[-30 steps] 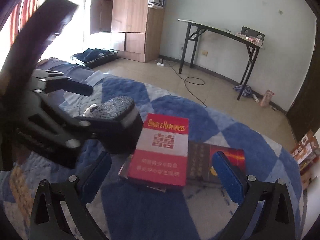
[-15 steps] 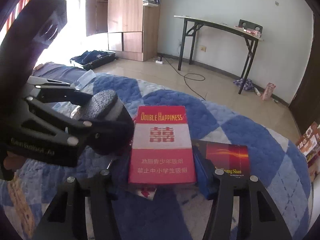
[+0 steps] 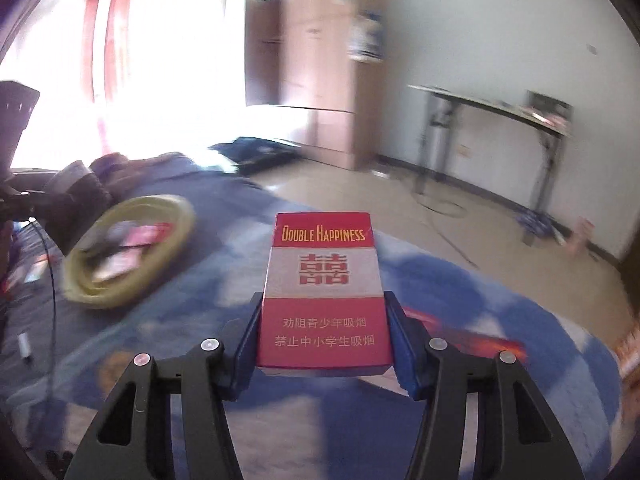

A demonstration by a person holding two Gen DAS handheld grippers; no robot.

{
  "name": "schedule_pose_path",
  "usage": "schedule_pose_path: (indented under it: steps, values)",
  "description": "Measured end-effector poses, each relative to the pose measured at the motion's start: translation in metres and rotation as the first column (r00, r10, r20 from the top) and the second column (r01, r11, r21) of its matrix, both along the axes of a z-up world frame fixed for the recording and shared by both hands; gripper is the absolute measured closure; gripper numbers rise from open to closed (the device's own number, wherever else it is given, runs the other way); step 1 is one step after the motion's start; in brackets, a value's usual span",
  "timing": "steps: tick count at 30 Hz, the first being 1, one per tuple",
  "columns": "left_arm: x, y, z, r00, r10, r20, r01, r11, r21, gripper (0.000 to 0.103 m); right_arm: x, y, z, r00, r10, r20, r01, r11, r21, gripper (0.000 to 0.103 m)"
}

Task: Organize rigid objects
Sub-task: 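Carry the black sponge with the left tool while the right tool carries the Double Happiness box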

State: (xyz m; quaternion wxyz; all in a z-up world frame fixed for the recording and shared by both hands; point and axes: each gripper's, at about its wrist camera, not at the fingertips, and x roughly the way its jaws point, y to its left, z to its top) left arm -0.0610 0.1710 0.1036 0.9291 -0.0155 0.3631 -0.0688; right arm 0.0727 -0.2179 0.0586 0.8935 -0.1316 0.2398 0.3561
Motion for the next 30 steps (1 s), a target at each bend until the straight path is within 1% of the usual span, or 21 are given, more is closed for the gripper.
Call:
schedule_pose_path:
  steps: [2, 3, 4, 5, 7, 10, 12, 14, 15, 16, 17, 20, 22, 24, 25, 26, 27, 28, 29, 30]
  values:
    - [-0.020, 0.023, 0.001, 0.997, 0.080, -0.021, -0.079, 0.996, 0.035, 0.034, -0.010, 0.031, 0.004, 0.996, 0.085, -0.015, -0.085, 0.996, 0.003, 0.048]
    - [-0.025, 0.039, -0.002, 0.992, 0.122, -0.028, -0.121, 0.992, 0.038, 0.034, -0.013, 0.049, 0.005, 0.992, 0.127, -0.025, -0.127, 0.992, 0.002, 0.048]
    - [-0.025, 0.049, -0.006, 0.989, 0.145, -0.035, -0.143, 0.989, 0.038, 0.034, -0.017, 0.071, 0.005, 0.985, 0.170, -0.033, -0.170, 0.985, -0.007, 0.048]
    - [-0.021, 0.059, -0.012, 0.985, 0.169, -0.042, -0.167, 0.985, 0.041, 0.034, -0.020, 0.095, 0.004, 0.976, 0.212, -0.042, -0.213, 0.977, -0.026, 0.048]
    - [-0.007, 0.085, -0.027, 0.977, 0.207, -0.050, -0.206, 0.978, 0.014, 0.034, -0.022, 0.136, -0.001, 0.960, 0.274, -0.064, -0.277, 0.959, -0.057, 0.048]
    - [0.033, 0.119, -0.049, 0.963, 0.258, -0.083, -0.260, 0.966, -0.016, 0.034, -0.021, 0.199, -0.015, 0.931, 0.343, -0.125, -0.356, 0.930, -0.097, 0.048]
    - [0.064, 0.144, -0.066, 0.945, 0.293, -0.144, -0.299, 0.954, -0.022, 0.034, -0.019, 0.228, -0.024, 0.921, 0.362, -0.145, -0.380, 0.916, -0.131, 0.048]
    - [0.089, 0.172, -0.088, 0.899, 0.379, -0.219, -0.390, 0.921, -0.008, 0.034, -0.015, 0.256, -0.039, 0.918, 0.367, -0.150, -0.390, 0.903, -0.181, 0.048]
    - [0.101, 0.182, -0.097, 0.887, 0.394, -0.242, -0.408, 0.913, -0.009, 0.034, -0.013, 0.267, -0.044, 0.914, 0.372, -0.164, -0.400, 0.895, -0.196, 0.048]
    - [0.109, 0.192, -0.104, 0.877, 0.411, -0.248, -0.425, 0.905, -0.002, 0.035, -0.012, 0.280, -0.049, 0.908, 0.376, -0.185, -0.410, 0.889, -0.206, 0.048]
    - [0.113, 0.200, -0.107, 0.867, 0.439, -0.236, -0.453, 0.892, -0.005, 0.035, -0.011, 0.291, -0.052, 0.906, 0.374, -0.199, -0.413, 0.885, -0.214, 0.048]
    - [0.121, 0.212, -0.113, 0.866, 0.437, -0.244, -0.460, 0.887, -0.042, 0.034, -0.010, 0.311, -0.062, 0.909, 0.360, -0.208, -0.405, 0.882, -0.241, 0.048]
    - [0.122, 0.212, -0.117, 0.868, 0.429, -0.250, -0.453, 0.891, -0.043, 0.034, -0.007, 0.318, -0.069, 0.911, 0.351, -0.215, -0.399, 0.882, -0.250, 0.048]
    - [0.125, 0.208, -0.125, 0.871, 0.404, -0.279, -0.431, 0.901, -0.042, 0.031, -0.007, 0.321, -0.074, 0.913, 0.347, -0.217, -0.396, 0.883, -0.252, 0.047]
    - [0.126, 0.208, -0.128, 0.872, 0.399, -0.284, -0.428, 0.902, -0.048, 0.027, -0.006, 0.321, -0.075, 0.915, 0.343, -0.211, -0.390, 0.886, -0.250, 0.046]
    - [0.123, 0.206, -0.126, 0.876, 0.399, -0.271, -0.426, 0.903, -0.050, 0.018, -0.005, 0.321, -0.075, 0.915, 0.341, -0.214, -0.388, 0.890, -0.240, 0.038]
    - [0.119, 0.204, -0.123, 0.877, 0.403, -0.260, -0.430, 0.901, -0.053, 0.013, -0.004, 0.320, -0.075, 0.914, 0.339, -0.222, -0.387, 0.893, -0.230, 0.030]
    - [0.114, 0.201, -0.117, 0.880, 0.407, -0.246, -0.434, 0.898, -0.068, 0.009, -0.005, 0.319, -0.074, 0.911, 0.343, -0.228, -0.391, 0.893, -0.220, 0.013]
    - [0.109, 0.199, -0.110, 0.885, 0.404, -0.230, -0.432, 0.898, -0.086, 0.007, -0.007, 0.316, -0.073, 0.908, 0.353, -0.225, -0.399, 0.894, -0.205, 0.007]
    - [0.101, 0.195, -0.098, 0.896, 0.392, -0.207, -0.418, 0.902, -0.103, 0.006, -0.010, 0.312, -0.070, 0.906, 0.363, -0.218, -0.404, 0.895, -0.189, 0.005]
